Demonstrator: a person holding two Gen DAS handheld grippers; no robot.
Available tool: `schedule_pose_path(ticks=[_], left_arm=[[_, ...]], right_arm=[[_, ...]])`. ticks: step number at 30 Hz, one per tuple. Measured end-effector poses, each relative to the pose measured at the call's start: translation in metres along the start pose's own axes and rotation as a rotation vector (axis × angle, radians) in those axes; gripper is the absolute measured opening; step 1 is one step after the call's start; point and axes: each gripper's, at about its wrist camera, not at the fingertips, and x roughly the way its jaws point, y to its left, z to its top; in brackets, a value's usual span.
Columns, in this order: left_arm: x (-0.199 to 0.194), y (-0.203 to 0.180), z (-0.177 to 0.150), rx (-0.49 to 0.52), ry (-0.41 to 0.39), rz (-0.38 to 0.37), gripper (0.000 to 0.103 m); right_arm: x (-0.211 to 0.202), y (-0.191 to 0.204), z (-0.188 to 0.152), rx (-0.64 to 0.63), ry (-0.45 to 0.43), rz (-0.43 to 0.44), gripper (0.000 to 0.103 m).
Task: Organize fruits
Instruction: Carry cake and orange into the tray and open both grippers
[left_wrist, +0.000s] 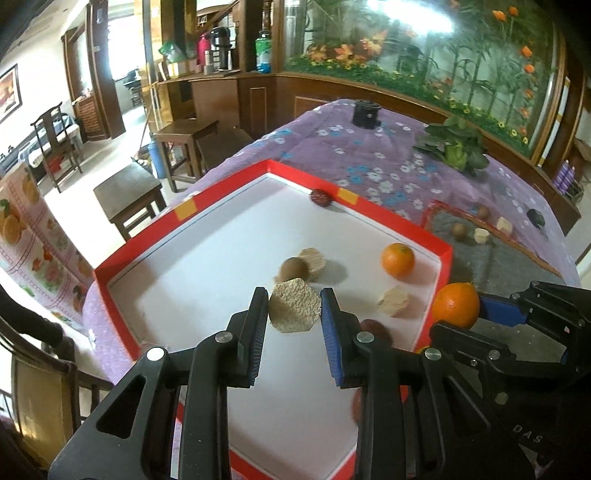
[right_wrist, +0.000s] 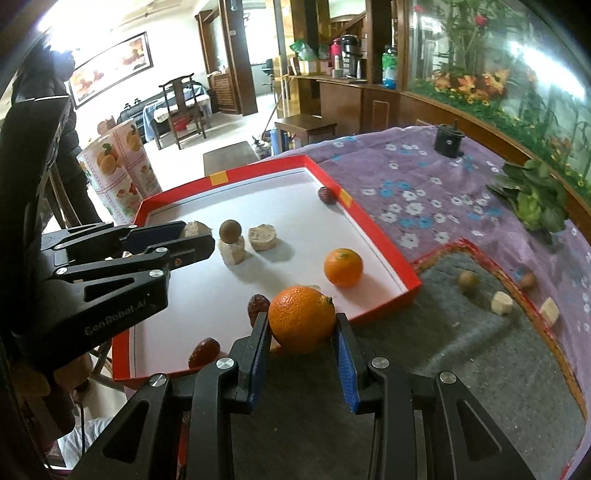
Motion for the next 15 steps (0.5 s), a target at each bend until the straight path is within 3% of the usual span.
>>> schedule_pose_path(ticks=[15], left_arm=[[0.014, 0.021, -0.007, -0.033, 0.04, 0.027, 0.028]], right_arm=[[0.044, 0.013, 0.03, -0.054, 0.055, 0.025, 0.032]])
